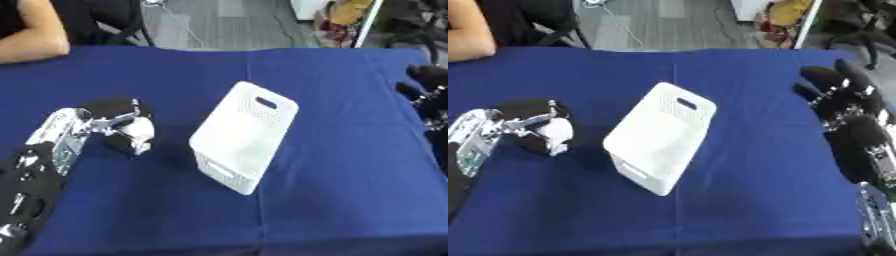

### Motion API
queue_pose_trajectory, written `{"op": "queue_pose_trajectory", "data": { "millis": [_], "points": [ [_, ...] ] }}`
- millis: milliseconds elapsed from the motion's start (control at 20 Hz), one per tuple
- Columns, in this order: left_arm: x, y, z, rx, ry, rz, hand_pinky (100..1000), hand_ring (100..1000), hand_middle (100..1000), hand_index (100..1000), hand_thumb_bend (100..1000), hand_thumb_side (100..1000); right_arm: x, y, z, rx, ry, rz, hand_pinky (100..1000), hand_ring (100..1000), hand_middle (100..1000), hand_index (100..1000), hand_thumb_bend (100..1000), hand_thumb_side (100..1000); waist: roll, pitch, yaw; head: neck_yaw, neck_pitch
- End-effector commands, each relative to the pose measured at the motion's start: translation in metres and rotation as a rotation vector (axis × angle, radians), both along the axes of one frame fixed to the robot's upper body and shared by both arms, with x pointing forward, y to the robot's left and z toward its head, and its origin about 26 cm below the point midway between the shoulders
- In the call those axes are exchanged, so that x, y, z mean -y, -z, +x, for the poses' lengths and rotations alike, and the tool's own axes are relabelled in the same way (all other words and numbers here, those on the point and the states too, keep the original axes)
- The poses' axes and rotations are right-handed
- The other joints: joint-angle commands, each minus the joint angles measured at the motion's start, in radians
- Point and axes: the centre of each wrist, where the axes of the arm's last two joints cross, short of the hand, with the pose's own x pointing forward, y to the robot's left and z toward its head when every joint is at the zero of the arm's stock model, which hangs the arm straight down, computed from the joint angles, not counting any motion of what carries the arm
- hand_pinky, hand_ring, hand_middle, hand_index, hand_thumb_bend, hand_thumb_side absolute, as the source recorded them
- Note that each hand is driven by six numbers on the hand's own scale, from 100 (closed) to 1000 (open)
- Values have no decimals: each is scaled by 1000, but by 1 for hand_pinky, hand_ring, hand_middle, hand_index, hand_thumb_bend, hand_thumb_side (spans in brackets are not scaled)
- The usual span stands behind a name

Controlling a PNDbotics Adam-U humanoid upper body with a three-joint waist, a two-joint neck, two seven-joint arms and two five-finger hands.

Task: Pick up objects on the table and place them in the box.

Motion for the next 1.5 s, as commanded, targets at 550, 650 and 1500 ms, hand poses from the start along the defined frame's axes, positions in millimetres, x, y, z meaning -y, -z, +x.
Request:
{"op": "queue_pose_trajectory", "data": {
  "millis": [550, 650, 1500],
  "points": [
    [-13, -87, -9, 304, -129, -511, 100, 136, 481, 683, 100, 449, 3, -5, -2, 15, 4, -14, 974, 1000, 888, 1000, 110, 595, 1, -14, 7, -8, -4],
    [-9, -99, -14, 372, -147, -640, 100, 104, 458, 655, 100, 489, 3, -5, -2, 15, 6, -14, 974, 1000, 888, 1000, 110, 595, 1, -14, 8, -9, -4],
    [48, -127, -24, 427, -12, -936, 100, 108, 454, 630, 100, 547, 2, -5, -2, 16, -1, -15, 974, 1000, 888, 1000, 100, 601, -1, -15, 6, -4, -5]
  ]
}}
